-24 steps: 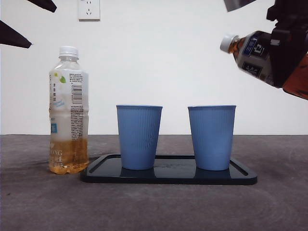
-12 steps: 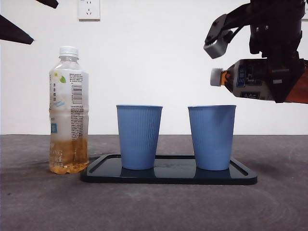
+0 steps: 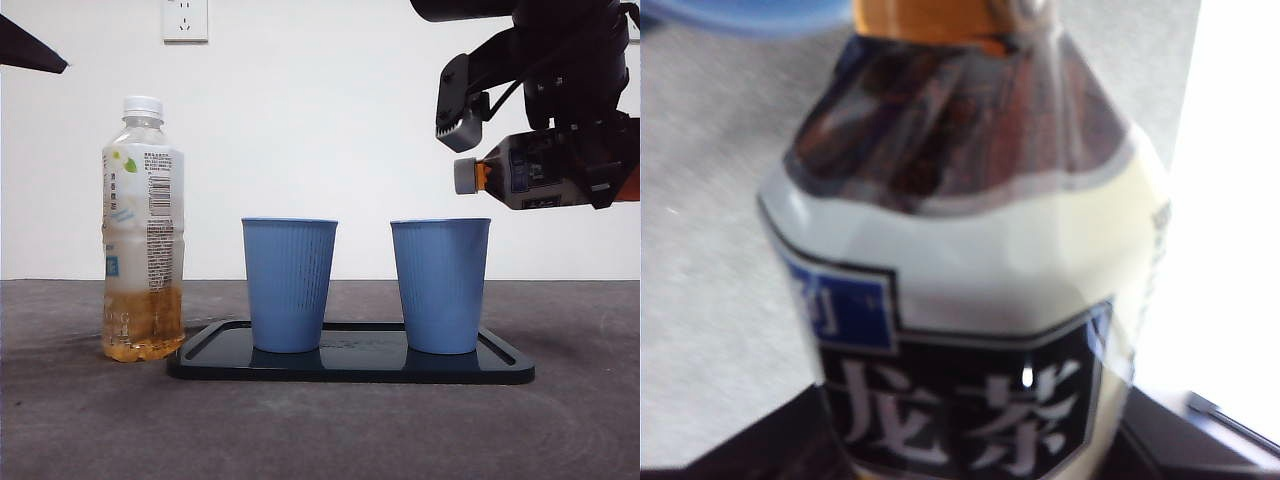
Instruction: Pour the drink into the cup
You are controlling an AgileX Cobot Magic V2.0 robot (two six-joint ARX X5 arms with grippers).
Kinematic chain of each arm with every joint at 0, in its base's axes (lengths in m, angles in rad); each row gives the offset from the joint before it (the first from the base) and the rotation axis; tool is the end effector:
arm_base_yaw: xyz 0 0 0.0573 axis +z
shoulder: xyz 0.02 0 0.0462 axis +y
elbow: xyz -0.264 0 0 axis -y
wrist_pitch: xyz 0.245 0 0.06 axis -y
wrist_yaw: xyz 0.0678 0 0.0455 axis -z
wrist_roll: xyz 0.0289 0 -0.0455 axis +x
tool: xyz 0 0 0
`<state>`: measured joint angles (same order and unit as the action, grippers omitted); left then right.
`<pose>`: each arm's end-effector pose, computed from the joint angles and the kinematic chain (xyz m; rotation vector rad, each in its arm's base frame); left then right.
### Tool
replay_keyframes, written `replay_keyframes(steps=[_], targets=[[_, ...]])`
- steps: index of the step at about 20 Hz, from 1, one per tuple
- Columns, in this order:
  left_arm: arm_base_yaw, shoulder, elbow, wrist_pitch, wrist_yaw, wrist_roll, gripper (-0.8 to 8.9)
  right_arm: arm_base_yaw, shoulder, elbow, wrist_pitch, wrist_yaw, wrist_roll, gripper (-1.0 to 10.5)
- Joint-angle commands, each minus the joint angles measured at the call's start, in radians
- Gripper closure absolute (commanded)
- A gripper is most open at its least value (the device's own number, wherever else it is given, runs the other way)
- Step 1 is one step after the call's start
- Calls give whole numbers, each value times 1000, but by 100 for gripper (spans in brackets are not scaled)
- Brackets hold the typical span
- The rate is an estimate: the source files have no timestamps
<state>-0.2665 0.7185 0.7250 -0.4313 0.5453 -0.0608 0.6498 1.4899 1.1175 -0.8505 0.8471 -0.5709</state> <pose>0.1409 -0.0540 0.3007 -0.1172 0.4566 -0.7861 0.2347 0.1512 0.2517 -1.3610 0.9602 0.0925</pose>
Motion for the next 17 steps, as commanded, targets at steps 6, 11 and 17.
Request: replay_keyframes(steps=[6, 11, 17], targets=[[-8, -8, 5, 6, -7, 19, 378, 43, 7, 37, 30, 103, -93, 752], [-16, -8, 5, 5, -7, 19, 377, 47, 7, 37, 35, 109, -95, 752], [-16, -8, 5, 5, -7, 19, 377, 47, 7, 37, 35, 108, -77, 752]])
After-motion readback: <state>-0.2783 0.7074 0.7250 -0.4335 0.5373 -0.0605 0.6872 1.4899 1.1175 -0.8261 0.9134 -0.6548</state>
